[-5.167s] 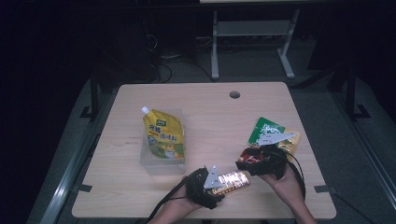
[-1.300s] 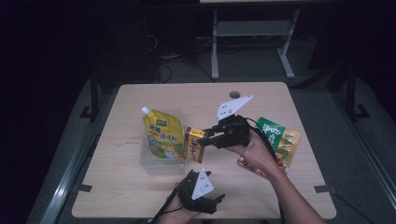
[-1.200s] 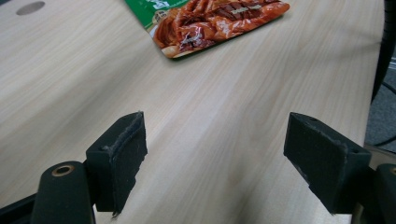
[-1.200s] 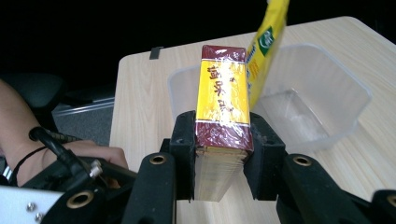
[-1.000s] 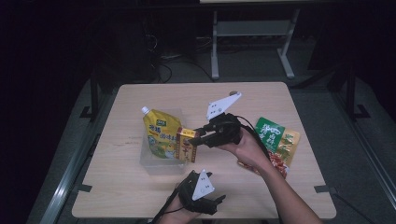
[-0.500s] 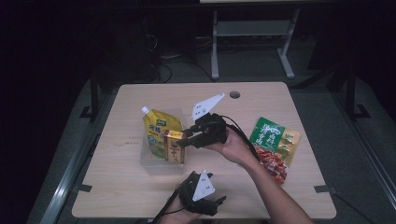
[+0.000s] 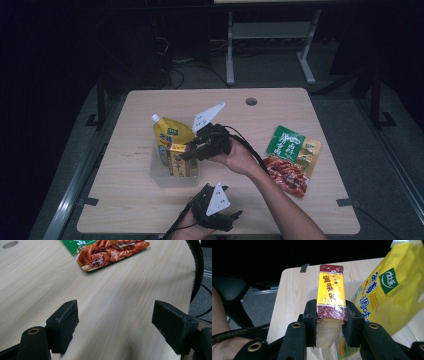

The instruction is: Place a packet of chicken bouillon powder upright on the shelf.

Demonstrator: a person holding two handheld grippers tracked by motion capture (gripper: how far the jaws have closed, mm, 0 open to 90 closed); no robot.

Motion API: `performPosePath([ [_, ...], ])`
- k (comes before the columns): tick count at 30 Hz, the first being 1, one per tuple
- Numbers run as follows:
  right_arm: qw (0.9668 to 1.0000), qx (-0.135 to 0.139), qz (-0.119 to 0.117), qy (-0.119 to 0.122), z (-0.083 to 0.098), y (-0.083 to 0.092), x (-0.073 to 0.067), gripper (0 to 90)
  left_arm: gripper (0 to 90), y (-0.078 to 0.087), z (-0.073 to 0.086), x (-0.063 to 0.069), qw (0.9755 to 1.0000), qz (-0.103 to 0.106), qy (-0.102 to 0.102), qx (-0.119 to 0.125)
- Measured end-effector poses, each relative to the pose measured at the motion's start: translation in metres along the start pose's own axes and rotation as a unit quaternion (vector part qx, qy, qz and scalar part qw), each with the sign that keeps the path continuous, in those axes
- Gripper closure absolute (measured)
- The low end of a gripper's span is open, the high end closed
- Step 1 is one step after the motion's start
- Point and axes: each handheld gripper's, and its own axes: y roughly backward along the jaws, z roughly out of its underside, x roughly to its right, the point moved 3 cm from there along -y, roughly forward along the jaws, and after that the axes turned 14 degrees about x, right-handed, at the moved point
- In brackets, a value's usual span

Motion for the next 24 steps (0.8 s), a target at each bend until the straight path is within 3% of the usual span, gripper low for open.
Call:
performPosePath([
  [3,1.0,-0.007,0.0,0.0,0.002,-0.006,0.0,66.7,20.6,0.001,0.0,0.0,1.0,0.002,-0.008,-0.005],
  [24,0.9993,-0.034,0.003,0.017,0.017,-0.036,-0.003,66.4,20.6,-0.001,0.0,0.003,1.0,0.002,0.003,0.003],
])
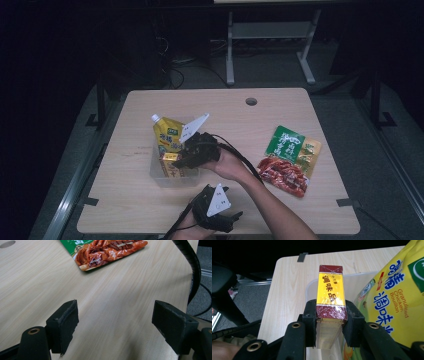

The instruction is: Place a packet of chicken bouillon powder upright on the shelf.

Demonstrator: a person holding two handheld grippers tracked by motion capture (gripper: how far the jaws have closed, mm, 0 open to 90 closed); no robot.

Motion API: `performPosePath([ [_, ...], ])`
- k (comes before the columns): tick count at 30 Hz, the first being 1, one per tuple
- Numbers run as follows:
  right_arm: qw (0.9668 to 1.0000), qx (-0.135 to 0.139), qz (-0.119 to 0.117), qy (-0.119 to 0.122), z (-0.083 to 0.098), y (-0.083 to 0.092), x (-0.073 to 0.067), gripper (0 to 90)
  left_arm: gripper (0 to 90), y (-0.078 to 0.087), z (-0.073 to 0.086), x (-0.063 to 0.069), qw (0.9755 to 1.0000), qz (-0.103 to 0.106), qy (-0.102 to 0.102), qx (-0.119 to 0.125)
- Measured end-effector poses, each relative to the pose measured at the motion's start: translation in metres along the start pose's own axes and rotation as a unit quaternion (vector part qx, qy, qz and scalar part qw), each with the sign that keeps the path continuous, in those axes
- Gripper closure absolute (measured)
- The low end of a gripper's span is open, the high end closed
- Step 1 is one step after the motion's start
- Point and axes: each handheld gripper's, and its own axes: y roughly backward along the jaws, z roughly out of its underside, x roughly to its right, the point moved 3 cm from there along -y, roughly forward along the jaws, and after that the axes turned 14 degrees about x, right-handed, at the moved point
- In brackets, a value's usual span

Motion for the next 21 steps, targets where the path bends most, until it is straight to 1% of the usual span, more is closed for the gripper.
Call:
performPosePath([
  [9,0.9999,-0.013,0.001,0.0,0.006,-0.008,-0.001,65.9,20.6,0.0,0.0,0.0,1.0,0.002,-0.002,-0.004],
  [11,0.9999,-0.014,-0.001,0.0,0.007,-0.01,-0.001,65.7,20.6,0.0,0.0,0.001,1.0,0.001,0.002,-0.002],
  [13,0.9998,-0.018,-0.001,0.0,0.008,-0.012,-0.001,65.5,20.6,0.001,0.0,0.0,1.0,0.003,-0.004,-0.003],
  [19,0.9996,-0.028,-0.003,-0.002,0.011,-0.016,-0.002,64.1,20.6,0.001,0.0,0.0,1.0,0.004,-0.002,-0.003],
  [21,0.9997,-0.025,-0.004,-0.006,0.012,-0.016,-0.002,63.5,20.6,0.001,0.0,0.0,1.0,0.005,-0.006,-0.006],
])
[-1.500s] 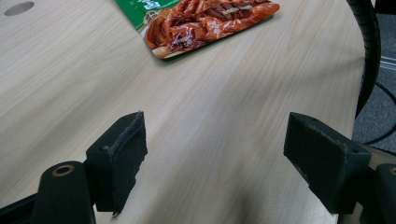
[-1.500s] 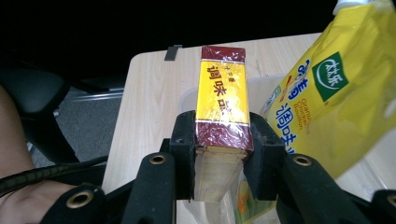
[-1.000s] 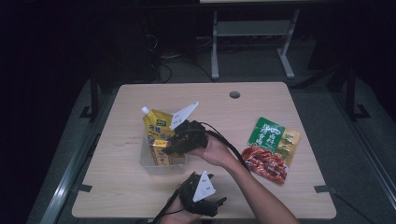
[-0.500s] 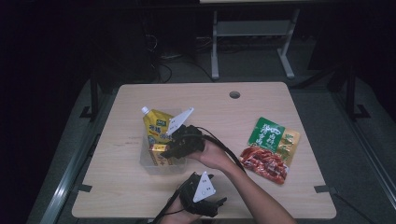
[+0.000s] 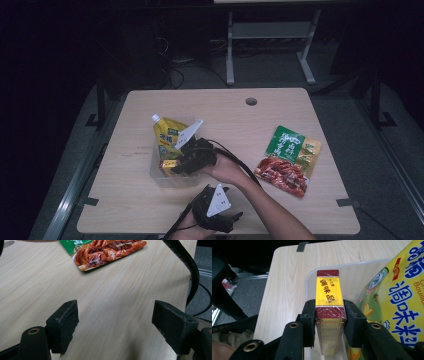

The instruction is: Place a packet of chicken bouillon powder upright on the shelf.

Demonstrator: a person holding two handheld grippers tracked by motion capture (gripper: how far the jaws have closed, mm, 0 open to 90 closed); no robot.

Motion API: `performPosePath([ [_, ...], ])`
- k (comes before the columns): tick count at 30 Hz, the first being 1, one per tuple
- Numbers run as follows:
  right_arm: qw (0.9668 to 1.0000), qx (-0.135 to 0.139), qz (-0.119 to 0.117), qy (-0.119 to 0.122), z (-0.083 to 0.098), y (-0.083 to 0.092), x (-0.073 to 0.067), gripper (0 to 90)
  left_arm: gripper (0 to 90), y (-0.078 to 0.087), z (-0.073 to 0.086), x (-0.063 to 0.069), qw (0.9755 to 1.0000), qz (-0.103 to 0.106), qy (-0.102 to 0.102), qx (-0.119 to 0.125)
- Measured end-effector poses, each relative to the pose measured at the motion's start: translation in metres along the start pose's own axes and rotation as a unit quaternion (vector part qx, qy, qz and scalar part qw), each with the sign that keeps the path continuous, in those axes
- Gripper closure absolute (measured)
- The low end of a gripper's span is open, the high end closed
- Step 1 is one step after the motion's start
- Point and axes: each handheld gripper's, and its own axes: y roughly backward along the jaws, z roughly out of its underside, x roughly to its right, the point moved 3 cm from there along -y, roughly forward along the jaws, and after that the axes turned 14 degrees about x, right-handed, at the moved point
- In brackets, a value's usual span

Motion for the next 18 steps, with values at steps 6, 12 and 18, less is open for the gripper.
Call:
performPosePath([
  [6,0.9998,0.015,0.01,-0.002,-0.003,0.007,0.0,59.8,20.6,-0.001,0.0,0.001,1.0,-0.001,0.003,0.005],
  [12,0.9995,0.027,0.015,-0.01,-0.005,0.018,0.0,54.9,20.6,-0.001,0.0,0.001,1.0,-0.002,0.008,0.004],
  [18,0.999,0.037,0.022,-0.015,-0.004,0.032,0.0,52.9,20.6,-0.002,0.001,0.0,1.0,-0.002,0.004,0.002],
])
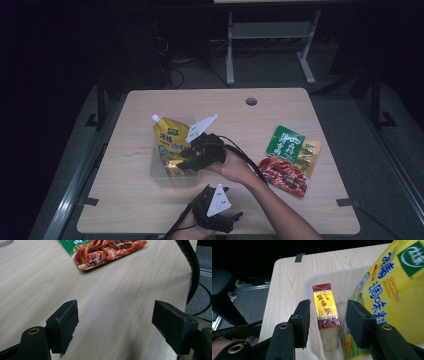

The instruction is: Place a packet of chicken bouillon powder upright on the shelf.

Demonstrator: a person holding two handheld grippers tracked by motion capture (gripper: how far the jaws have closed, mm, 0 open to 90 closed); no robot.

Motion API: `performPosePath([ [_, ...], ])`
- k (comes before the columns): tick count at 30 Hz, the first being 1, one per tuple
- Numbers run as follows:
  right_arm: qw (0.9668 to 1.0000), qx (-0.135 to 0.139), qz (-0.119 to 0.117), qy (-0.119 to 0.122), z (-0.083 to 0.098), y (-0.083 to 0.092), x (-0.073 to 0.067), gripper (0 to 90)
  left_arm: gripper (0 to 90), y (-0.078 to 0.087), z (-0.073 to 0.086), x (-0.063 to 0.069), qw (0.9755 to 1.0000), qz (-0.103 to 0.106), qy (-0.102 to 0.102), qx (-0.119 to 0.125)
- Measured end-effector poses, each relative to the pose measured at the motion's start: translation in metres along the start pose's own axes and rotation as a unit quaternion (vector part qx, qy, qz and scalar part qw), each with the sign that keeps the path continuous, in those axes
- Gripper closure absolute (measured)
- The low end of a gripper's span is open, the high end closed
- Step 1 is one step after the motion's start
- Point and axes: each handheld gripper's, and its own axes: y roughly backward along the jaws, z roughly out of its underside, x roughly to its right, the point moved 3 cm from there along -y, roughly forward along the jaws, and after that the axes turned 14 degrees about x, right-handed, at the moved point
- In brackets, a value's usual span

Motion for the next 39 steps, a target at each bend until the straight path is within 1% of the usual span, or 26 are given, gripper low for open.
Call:
performPosePath([
  [2,1.0,0.003,0.004,-0.003,0.0,0.007,0.0,52.1,20.6,0.0,0.0,0.0,1.0,0.0,-0.002,-0.001],
  [3,0.9999,0.005,0.005,-0.009,0.0,0.009,0.0,51.9,20.6,0.0,0.0,-0.001,1.0,0.001,-0.007,-0.006],
  [5,0.9999,0.01,0.007,-0.007,0.0,0.015,0.001,51.4,20.7,0.0,0.0,0.0,1.0,0.001,-0.002,-0.002],
  [6,0.9999,0.009,0.009,-0.01,0.0,0.017,0.001,50.9,20.7,0.0,0.0,0.0,1.0,0.003,-0.005,-0.006],
  [7,0.9998,0.012,0.011,-0.01,0.0,0.02,0.002,50.7,20.7,-0.001,0.0,0.0,1.0,0.002,-0.005,-0.002],
  [8,0.9997,0.013,0.011,-0.016,0.001,0.022,0.001,50.4,20.8,0.0,0.0,0.0,1.0,0.002,-0.004,-0.005],
  [9,0.9998,0.012,0.013,-0.01,0.001,0.025,0.002,50.0,20.8,0.0,0.0,-0.001,1.0,0.002,-0.007,-0.005],
  [11,0.9995,0.018,0.014,-0.022,0.002,0.03,0.001,48.2,20.5,0.0,0.0,-0.001,1.0,0.0,-0.004,-0.003],
  [13,0.9994,0.019,0.017,-0.022,0.004,0.036,0.003,47.5,20.3,0.0,0.0,-0.001,1.0,0.001,0.0,-0.002],
  [15,0.9992,0.019,0.02,-0.029,0.005,0.042,0.004,46.8,20.4,0.0,0.0,-0.002,1.0,0.0,-0.003,-0.004],
  [19,0.9987,0.026,0.026,-0.036,0.006,0.053,0.005,44.8,20.4,0.0,0.0,-0.003,1.0,0.0,0.007,-0.002],
  [21,0.9986,0.025,0.026,-0.038,0.008,0.06,0.006,44.0,20.4,0.0,-0.001,-0.004,1.0,0.0,0.009,-0.002],
  [24,0.9982,0.026,0.035,-0.041,0.013,0.069,0.009,43.6,20.6,0.0,-0.002,-0.006,0.9999,-0.001,0.015,0.005],
  [25,0.9978,0.028,0.037,-0.047,0.015,0.072,0.009,43.2,20.8,0.001,-0.003,-0.007,0.9999,-0.001,0.012,0.003],
  [28,0.997,0.028,0.047,-0.054,0.02,0.082,0.011,42.6,21.4,0.001,-0.005,-0.008,0.9999,-0.003,0.015,0.008],
  [29,0.9965,0.029,0.051,-0.059,0.021,0.086,0.012,42.3,21.6,0.001,-0.006,-0.009,0.9999,-0.002,0.012,0.005],
  [31,0.9962,0.029,0.058,-0.057,0.024,0.093,0.014,41.7,22.2,0.001,-0.007,-0.01,0.9998,-0.002,0.018,0.008],
  [33,0.9949,0.03,0.063,-0.073,0.027,0.1,0.015,40.3,23.1,0.0,-0.009,-0.011,0.9997,-0.002,0.022,0.01],
  [35,0.9942,0.029,0.071,-0.076,0.029,0.107,0.017,38.5,23.9,-0.001,-0.01,-0.014,0.9997,-0.001,0.021,0.011],
  [36,0.9935,0.031,0.075,-0.08,0.03,0.111,0.018,36.9,25.0,-0.002,-0.011,-0.014,0.9998,0.0,0.02,0.008],
  [37,0.9929,0.033,0.078,-0.084,0.032,0.115,0.02,35.6,25.3,-0.003,-0.011,-0.015,0.9997,0.0,0.023,0.008],
  [38,0.9919,0.034,0.084,-0.089,0.033,0.12,0.021,35.1,25.7,-0.005,-0.012,-0.015,0.9996,0.004,0.028,0.007],
  [39,0.991,0.036,0.089,-0.094,0.036,0.124,0.023,34.6,26.6,-0.005,-0.012,-0.016,0.9996,0.008,0.027,0.001],
])
